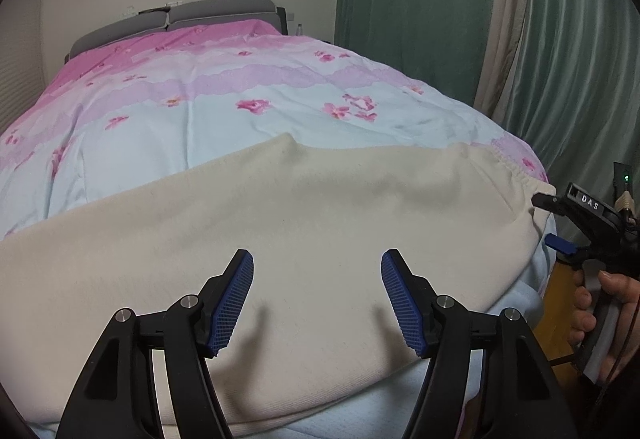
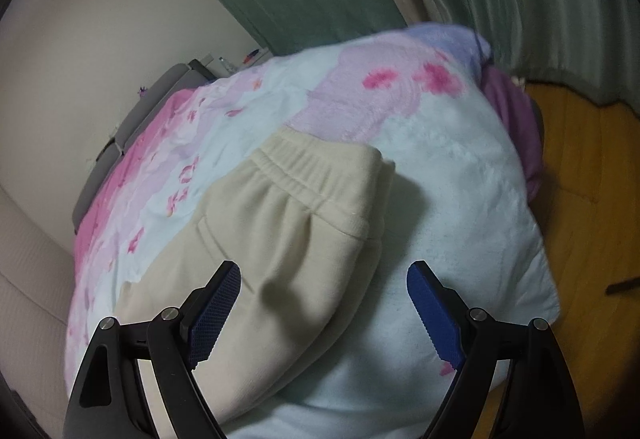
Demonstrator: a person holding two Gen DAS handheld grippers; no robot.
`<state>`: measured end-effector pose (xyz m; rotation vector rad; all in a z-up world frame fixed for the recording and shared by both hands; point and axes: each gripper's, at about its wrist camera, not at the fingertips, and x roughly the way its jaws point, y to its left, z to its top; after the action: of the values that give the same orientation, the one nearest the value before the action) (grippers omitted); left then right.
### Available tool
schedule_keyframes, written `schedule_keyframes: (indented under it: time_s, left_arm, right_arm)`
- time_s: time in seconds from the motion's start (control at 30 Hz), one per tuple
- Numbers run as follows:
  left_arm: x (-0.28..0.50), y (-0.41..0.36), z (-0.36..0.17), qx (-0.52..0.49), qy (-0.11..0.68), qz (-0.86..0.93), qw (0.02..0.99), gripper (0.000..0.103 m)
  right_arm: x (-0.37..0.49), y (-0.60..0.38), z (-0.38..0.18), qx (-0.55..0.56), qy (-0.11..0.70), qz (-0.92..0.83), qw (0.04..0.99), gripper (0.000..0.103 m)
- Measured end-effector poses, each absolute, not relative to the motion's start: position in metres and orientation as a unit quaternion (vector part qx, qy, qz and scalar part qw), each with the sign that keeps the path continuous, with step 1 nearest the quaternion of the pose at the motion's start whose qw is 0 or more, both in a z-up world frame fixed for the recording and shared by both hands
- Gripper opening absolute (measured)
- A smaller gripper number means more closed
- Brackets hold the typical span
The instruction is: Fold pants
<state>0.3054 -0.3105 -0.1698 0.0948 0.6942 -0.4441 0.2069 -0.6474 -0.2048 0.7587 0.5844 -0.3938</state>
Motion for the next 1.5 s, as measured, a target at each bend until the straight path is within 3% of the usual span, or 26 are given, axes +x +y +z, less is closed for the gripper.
schedule_keyframes:
  time_s: [0.2,0.27,0.43,0.53,0.8,1.07,1.3,1.5]
  left_arm:
    - [0.306,-0.316,-0.170,0.050,0.339,-0.220,0.914,0.066]
    - [0.307,-0.317,-0.169,0.050,0.337,-0.220,0.914,0.066]
    - [0.309,-0.316,-0.164,0.052,0.331,-0.215,0.917,0.066]
    - [0.313,-0.308,-0.158,0.044,0.330,-0.210,0.920,0.066]
    - [0.312,-0.252,-0.126,0.033,0.314,-0.171,0.933,0.067]
    - [0.293,-0.153,-0.086,0.009,0.279,-0.117,0.953,0.070]
    - [0.268,-0.052,-0.071,-0.012,0.253,-0.040,0.967,0.076]
    - [0.256,0.023,-0.087,-0.039,0.273,0.019,0.961,0.076]
  right_arm:
    - [0.224,-0.657,-0.232,0.427,0.258,-0.104,0.860,0.085]
    - [0.234,-0.655,-0.239,0.423,0.259,-0.083,0.864,0.080]
    - [0.246,-0.654,-0.250,0.435,0.258,-0.059,0.861,0.035]
    - [0.241,-0.649,-0.238,0.417,0.248,-0.058,0.872,0.022]
    - [0.243,-0.584,-0.148,0.258,0.213,-0.081,0.939,0.018]
    - [0.267,-0.443,-0.074,0.060,0.189,-0.080,0.977,0.017]
    - [0.291,-0.300,-0.068,-0.073,0.190,-0.013,0.979,0.016]
    - [0.305,-0.174,-0.117,-0.154,0.231,0.089,0.957,0.015]
